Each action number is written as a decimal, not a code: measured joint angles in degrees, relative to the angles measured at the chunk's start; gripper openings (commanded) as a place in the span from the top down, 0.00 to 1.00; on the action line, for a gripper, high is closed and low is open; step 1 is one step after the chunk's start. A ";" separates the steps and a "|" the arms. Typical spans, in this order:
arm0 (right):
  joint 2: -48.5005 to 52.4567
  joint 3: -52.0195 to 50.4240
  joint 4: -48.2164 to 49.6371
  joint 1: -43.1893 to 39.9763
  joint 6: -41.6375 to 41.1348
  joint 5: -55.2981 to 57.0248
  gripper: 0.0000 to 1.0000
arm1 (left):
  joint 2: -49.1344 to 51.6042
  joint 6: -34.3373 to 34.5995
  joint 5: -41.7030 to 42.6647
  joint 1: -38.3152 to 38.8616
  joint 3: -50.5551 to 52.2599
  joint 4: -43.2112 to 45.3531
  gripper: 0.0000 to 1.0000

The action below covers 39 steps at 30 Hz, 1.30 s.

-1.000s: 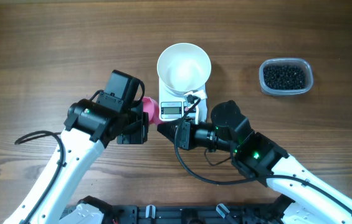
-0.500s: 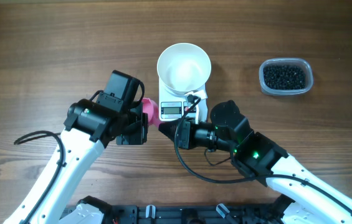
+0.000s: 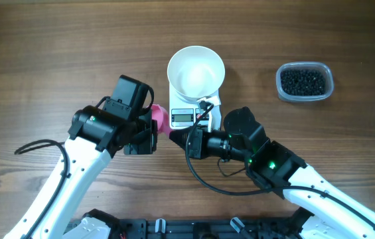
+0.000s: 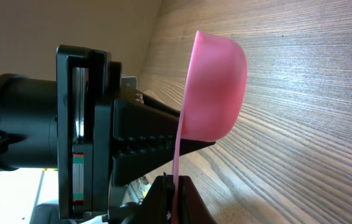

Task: Scoop item into bowl and weigh 150g on scale
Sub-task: 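Close the right gripper on the pink scoop's handle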

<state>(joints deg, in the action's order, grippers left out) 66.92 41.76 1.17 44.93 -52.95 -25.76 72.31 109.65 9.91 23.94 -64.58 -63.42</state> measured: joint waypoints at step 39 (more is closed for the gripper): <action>-2.12 0.02 -12.96 -2.12 12.02 13.05 0.95 | 0.02 0.39 -0.17 0.00 0.00 -0.48 0.00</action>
<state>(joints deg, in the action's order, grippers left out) 64.79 41.78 -11.79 42.81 -40.93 -12.71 72.34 110.04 9.74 23.94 -64.58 -63.90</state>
